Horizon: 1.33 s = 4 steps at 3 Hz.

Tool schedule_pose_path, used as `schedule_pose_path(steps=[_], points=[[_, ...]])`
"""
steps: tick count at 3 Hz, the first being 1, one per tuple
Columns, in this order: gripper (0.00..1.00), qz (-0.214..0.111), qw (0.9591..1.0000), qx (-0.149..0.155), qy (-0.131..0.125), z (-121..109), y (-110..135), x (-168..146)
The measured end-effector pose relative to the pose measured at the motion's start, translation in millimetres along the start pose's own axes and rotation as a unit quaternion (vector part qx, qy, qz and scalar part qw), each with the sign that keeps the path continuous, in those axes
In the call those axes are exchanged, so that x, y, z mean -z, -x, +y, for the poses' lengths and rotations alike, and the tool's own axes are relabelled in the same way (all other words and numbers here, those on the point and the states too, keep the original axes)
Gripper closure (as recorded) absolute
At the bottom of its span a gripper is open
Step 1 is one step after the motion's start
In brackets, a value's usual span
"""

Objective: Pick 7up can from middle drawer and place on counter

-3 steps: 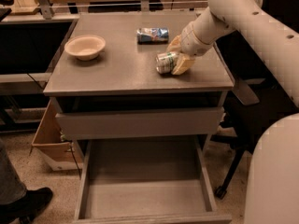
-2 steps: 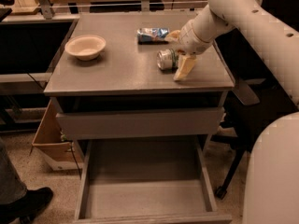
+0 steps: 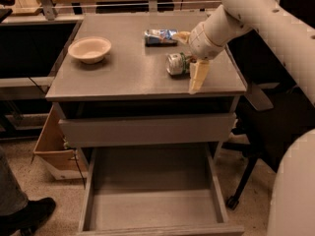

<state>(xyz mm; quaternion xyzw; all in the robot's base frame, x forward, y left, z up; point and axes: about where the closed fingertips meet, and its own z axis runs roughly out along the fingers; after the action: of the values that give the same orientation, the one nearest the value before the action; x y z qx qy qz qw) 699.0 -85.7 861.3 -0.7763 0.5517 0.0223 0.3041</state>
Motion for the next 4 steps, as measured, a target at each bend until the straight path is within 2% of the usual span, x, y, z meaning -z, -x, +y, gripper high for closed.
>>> schedule_pose_path(steps=[1,2,3,4], points=[[0.00,-0.035,0.9994,0.005,0.005,33,19,33],[0.00,-0.048,0.9988,0.007,0.003,54,24,57],[0.00,-0.034,0.9989,-0.010,-0.032,77,-3,105],[0.00,-0.016,0.9980,-0.005,-0.062,95,-30,141]])
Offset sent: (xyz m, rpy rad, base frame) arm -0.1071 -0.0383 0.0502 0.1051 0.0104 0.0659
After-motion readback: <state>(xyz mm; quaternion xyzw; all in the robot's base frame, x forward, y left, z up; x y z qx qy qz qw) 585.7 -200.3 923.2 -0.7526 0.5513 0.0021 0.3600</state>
